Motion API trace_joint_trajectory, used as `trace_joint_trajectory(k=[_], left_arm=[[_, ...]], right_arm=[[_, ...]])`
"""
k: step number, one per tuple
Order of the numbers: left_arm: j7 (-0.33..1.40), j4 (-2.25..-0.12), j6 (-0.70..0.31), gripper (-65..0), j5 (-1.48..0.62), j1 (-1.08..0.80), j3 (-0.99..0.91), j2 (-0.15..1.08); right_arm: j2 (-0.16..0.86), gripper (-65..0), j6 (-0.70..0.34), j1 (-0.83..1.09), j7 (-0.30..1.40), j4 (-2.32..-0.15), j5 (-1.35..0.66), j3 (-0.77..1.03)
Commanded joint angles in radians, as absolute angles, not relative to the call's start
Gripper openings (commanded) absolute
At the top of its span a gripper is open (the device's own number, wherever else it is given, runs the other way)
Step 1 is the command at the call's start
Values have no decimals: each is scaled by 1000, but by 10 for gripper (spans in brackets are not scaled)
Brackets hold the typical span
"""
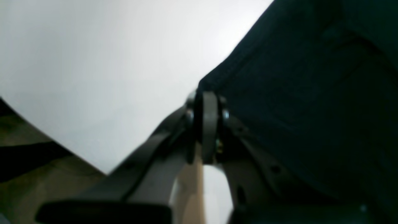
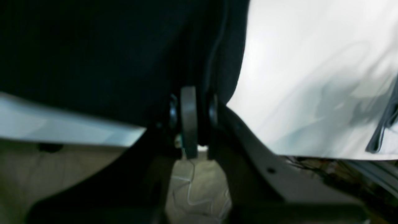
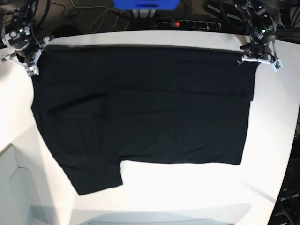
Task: Fold the T-shirt properly
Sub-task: 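Carry the lifted fold back over the collar edge and release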
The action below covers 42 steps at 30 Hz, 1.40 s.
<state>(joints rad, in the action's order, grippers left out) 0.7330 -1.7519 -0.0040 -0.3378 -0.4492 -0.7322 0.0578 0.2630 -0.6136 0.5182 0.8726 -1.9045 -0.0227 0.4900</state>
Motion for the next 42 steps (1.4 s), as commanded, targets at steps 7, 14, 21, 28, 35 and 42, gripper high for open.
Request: trace_joint_trajectory(k=[7, 14, 21, 28, 35, 42], left_arm=[[716, -1767, -4, -649, -335, -489, -739, 68], [717, -1765, -4, -649, -334, -493, -739, 48], [722, -1715, -4, -646, -326, -489, -739, 59], [723, -1712, -5, -644, -334, -489, -736, 84], [723, -1724, -5, -644, -335, -490, -736, 81], [723, -1774, -5, -634, -335, -492, -734, 77]], right_arm=[[260, -605, -607, 518, 865, -1919, -15, 499], [260, -544, -607, 518, 869, -1919, -15, 499], [246, -538, -607, 532, 868, -1919, -15, 544], [214, -444, -607, 530, 866, -1922, -15, 619], [214, -308, -607, 492, 866, -1923, -15, 622], [220, -297, -607, 430, 868, -1923, -15, 621]])
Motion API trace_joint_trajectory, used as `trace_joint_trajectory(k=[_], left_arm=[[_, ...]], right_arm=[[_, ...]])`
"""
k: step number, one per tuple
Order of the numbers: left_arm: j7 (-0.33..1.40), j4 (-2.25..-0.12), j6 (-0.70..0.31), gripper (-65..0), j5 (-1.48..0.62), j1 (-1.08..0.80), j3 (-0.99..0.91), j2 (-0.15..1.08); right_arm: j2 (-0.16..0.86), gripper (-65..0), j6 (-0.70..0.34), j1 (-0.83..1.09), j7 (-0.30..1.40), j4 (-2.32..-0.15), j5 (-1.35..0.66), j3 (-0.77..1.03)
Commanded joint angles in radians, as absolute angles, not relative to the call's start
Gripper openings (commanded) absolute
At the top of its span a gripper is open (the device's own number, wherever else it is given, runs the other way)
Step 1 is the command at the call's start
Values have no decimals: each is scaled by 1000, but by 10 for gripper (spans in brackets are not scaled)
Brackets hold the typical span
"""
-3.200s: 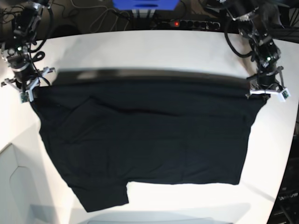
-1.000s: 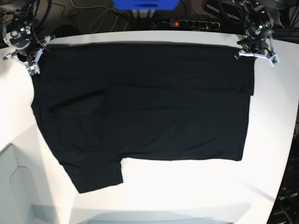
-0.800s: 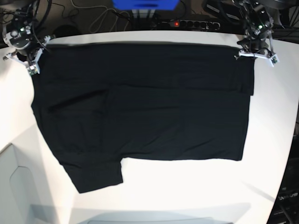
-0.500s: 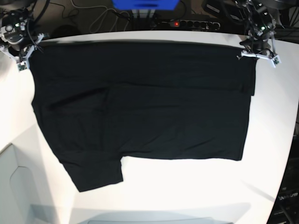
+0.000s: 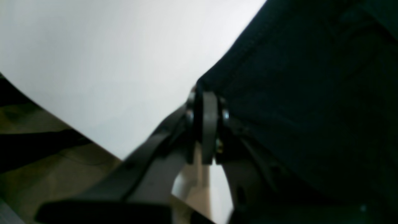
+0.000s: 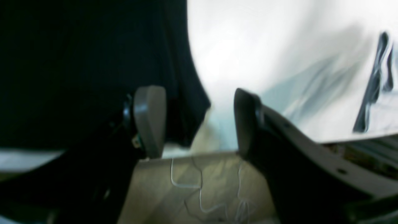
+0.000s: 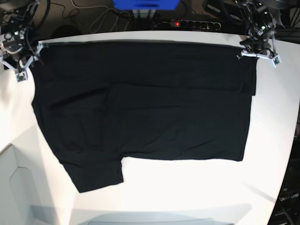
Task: Fold the T-shirt properly
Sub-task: 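Carry the lifted fold back over the collar edge and release, then reach both grippers down to the shirt's hem corners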
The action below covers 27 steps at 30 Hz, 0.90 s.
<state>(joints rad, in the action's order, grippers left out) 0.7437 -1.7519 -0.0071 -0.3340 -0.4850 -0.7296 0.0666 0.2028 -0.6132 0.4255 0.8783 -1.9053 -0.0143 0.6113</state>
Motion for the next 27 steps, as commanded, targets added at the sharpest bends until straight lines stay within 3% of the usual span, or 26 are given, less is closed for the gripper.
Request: trace_joint_trajectory(k=[1, 3, 7, 9, 18, 27], left_arm=[[725, -1781, -5, -609, -335, -492, -734, 76], [727, -1785, 2, -508, -335, -492, -736, 76], [759, -1788, -4, -213, -335, -487, -739, 76], [756, -1791, -5, -109, -335, -487, -739, 76], [756, -1929, -5, -88, -335, -344, -740, 79], [766, -1741, -5, -83, -325, 44, -730, 87]], right_arm=[[220, -297, -607, 423, 868, -1923, -15, 621], [220, -297, -607, 414, 868, -1923, -15, 621], [220, -296, -607, 380, 866, -1923, -15, 618], [220, -294, -607, 341, 866, -1923, -16, 611], [222, -292, -607, 44, 866, -1871, -15, 470], [220, -292, -601, -389, 834, -1420, -13, 355]])
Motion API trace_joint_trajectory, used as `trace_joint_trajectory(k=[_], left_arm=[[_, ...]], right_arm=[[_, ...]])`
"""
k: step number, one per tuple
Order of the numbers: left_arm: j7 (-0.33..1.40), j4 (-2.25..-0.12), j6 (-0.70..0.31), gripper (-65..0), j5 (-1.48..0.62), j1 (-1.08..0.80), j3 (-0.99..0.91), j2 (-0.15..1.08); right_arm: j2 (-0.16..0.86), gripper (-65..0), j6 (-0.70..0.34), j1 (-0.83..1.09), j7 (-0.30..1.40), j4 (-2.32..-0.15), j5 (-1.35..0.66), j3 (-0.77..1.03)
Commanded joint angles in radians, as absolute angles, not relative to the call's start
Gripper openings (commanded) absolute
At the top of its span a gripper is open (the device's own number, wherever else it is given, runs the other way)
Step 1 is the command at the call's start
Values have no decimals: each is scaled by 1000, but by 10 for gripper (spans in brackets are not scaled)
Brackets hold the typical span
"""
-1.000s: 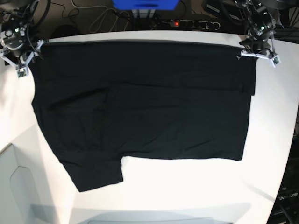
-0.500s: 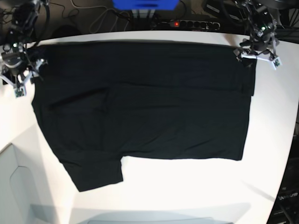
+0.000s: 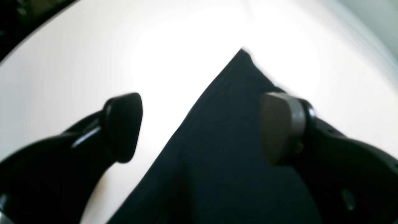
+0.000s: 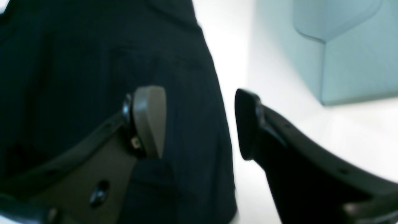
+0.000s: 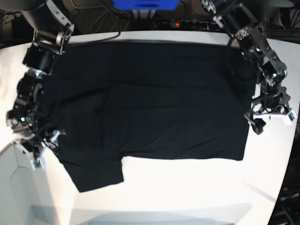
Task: Fold the T-shirt properly
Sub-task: 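Reach both grippers down to the shirt's hem corners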
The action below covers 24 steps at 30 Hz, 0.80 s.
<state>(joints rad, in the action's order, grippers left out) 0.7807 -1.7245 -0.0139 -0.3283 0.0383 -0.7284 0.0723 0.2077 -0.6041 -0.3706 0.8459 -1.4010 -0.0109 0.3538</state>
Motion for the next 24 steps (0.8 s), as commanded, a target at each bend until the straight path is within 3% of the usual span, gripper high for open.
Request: trace_joint_trajectory(k=[1, 6, 14, 20, 24], left_arm=[[766, -1699, -5, -83, -325, 85, -727, 93], [722, -1489, -5, -83, -328, 200, -587, 179], [473, -1104, -5, -83, -325, 349, -360, 289], [340, -849, -5, -83, -325, 486, -260, 309], [274, -684, -5, -83, -325, 578, -189, 309]], right_arm=[[220, -292, -593, -426, 803, -1359, -13, 355], [246, -292, -492, -530, 607, -1082, -13, 355], [280, -292, -375, -593, 234, -691, -13, 343], [311, -292, -321, -601, 45, -487, -15, 208], [291, -293, -320, -598, 13, -452, -15, 159]])
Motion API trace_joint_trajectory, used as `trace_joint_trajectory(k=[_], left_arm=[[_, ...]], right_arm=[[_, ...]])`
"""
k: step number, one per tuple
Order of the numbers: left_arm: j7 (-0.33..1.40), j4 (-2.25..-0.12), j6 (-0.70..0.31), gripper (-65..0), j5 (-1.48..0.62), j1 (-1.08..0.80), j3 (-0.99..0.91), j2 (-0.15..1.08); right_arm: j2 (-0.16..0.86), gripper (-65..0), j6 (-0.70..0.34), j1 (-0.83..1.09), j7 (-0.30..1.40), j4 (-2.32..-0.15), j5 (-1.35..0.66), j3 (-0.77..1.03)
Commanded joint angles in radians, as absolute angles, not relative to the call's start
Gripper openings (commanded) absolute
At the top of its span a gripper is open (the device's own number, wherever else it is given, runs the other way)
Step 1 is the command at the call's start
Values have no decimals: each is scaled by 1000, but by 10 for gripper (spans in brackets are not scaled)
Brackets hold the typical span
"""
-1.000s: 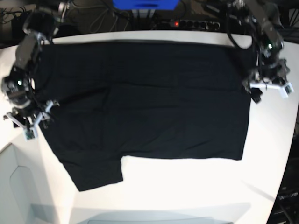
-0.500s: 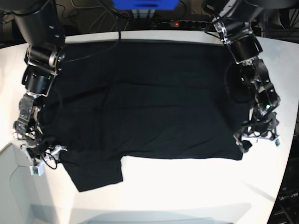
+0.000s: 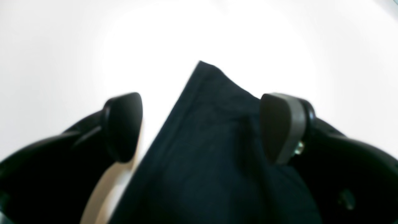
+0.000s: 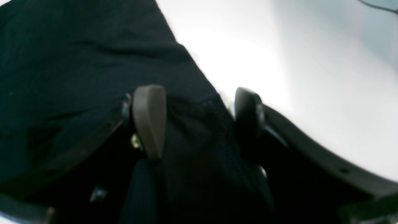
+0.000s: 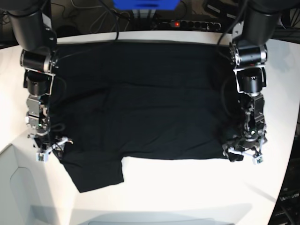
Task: Fold the T-shirt properly
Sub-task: 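Reach both grippers down to the shirt's hem corners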
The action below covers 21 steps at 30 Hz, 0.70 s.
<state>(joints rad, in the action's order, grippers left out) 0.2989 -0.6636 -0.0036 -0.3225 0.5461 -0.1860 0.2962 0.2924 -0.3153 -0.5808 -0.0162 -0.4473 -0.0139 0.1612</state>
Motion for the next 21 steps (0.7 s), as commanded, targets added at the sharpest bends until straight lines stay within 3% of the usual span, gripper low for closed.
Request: trace_joint_trajectory(k=[1, 9, 17, 19, 21], left_arm=[[259, -647, -4, -83, -325, 602, -174, 308], [151, -455, 2, -83, -325, 676, -70, 306], [122, -392, -4, -96, -325, 670, -61, 308], [122, -372, -4, -145, -325, 670, -61, 308], [122, -367, -4, -235, -325, 670, -61, 306]], right_arm=[[289, -294, -320, -595, 13, -450, -15, 156], [271, -295, -320, -593, 15, -449, -15, 136], [271, -297, -320, -593, 15, -449, -15, 136], [271, -297, -320, -593, 15, -449, -13, 136], [271, -297, -320, -593, 15, -449, -13, 136]])
